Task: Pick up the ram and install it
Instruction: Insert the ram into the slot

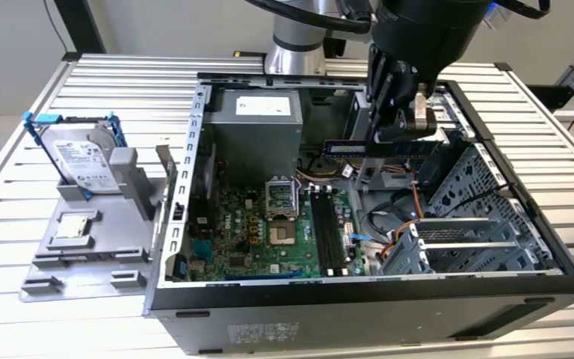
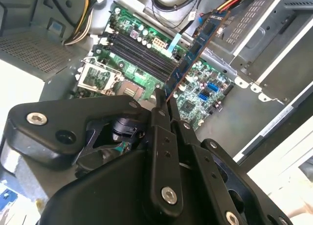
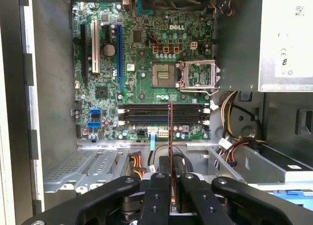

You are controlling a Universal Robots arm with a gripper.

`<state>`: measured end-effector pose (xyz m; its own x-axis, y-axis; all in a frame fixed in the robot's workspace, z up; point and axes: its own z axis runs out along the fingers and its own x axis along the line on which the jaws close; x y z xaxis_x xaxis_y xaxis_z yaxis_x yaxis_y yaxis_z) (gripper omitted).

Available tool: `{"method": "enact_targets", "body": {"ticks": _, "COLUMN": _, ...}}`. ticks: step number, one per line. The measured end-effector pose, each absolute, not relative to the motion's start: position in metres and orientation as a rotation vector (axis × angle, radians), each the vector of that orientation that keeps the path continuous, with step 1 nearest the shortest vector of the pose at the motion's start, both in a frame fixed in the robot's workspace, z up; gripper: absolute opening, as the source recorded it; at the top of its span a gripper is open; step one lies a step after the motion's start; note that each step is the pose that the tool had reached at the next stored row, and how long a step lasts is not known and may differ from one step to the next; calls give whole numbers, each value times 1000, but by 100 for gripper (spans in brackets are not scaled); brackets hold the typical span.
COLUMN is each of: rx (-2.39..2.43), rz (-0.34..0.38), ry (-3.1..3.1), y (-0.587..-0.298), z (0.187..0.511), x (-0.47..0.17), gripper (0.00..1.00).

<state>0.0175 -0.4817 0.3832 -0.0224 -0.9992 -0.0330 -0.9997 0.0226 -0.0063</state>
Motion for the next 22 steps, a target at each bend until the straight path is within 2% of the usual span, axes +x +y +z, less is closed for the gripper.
{"method": "enact_targets", "body": {"ticks": 22, "rx": -1779, "rz": 22, "ry": 2553, "y": -482, "z": 383, "x": 18, "gripper": 0}}
